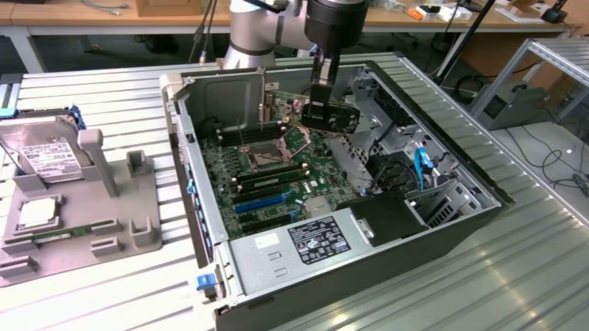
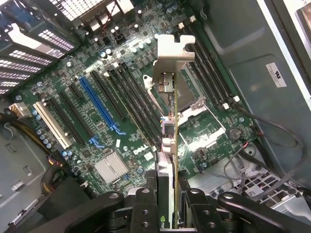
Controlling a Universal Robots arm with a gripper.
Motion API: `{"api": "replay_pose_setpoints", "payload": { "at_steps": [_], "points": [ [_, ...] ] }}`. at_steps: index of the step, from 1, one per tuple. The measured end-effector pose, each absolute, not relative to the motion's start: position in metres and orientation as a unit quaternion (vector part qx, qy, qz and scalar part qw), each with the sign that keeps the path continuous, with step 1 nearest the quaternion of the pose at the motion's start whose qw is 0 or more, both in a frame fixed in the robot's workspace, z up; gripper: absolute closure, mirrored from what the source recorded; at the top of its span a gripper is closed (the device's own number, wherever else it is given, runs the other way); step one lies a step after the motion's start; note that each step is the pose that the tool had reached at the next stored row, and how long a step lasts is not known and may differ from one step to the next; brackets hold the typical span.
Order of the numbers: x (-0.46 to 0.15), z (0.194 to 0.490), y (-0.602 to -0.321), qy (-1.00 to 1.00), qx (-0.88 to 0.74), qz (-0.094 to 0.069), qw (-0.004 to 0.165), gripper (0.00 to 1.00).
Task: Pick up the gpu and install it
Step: 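Insert the gpu into the slot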
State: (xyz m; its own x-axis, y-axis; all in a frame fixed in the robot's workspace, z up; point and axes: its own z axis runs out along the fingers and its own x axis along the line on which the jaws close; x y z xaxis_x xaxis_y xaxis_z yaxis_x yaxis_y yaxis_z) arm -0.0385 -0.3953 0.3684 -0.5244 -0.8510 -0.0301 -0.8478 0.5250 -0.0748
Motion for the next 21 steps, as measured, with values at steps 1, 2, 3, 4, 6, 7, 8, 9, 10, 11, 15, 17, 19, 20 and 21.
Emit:
{"api": "replay_pose_setpoints", "payload": {
  "at_steps": [1,2,3,4,6,7,8,9,10,11,15,17,19,20,21],
  "points": [
    [-0.0385,0.3684,-0.3953,0.872,-0.488,-0.025,0.031,0.73],
    [-0.0386,0.3684,-0.3953,0.871,-0.49,-0.025,0.031,0.73],
    [-0.0386,0.3684,-0.3953,0.87,-0.492,-0.025,0.032,0.73],
    [-0.0386,0.3684,-0.3953,0.869,-0.493,-0.025,0.032,0.73],
    [-0.0385,0.3684,-0.3953,0.868,-0.496,-0.025,0.032,0.73],
    [-0.0385,0.3684,-0.3953,0.867,-0.497,-0.025,0.032,0.73],
    [-0.0385,0.3684,-0.3953,0.866,-0.499,-0.025,0.032,0.73],
    [-0.0385,0.3684,-0.3953,0.865,-0.5,-0.025,0.032,0.73],
    [-0.0385,0.3684,-0.3953,0.864,-0.502,-0.025,0.032,0.73],
    [-0.0385,0.3684,-0.3953,0.863,-0.503,-0.025,0.032,0.73],
    [-0.0385,0.3684,-0.3953,0.86,-0.509,-0.025,0.032,0.73],
    [-0.0385,0.3684,-0.3953,0.858,-0.512,-0.024,0.032,0.73],
    [-0.0385,0.3684,-0.3953,0.857,-0.514,-0.024,0.032,0.73],
    [-0.0385,0.3684,-0.3953,0.856,-0.516,-0.024,0.032,0.73],
    [-0.0386,0.3684,-0.3953,0.855,-0.517,-0.024,0.032,0.73]
  ]
}}
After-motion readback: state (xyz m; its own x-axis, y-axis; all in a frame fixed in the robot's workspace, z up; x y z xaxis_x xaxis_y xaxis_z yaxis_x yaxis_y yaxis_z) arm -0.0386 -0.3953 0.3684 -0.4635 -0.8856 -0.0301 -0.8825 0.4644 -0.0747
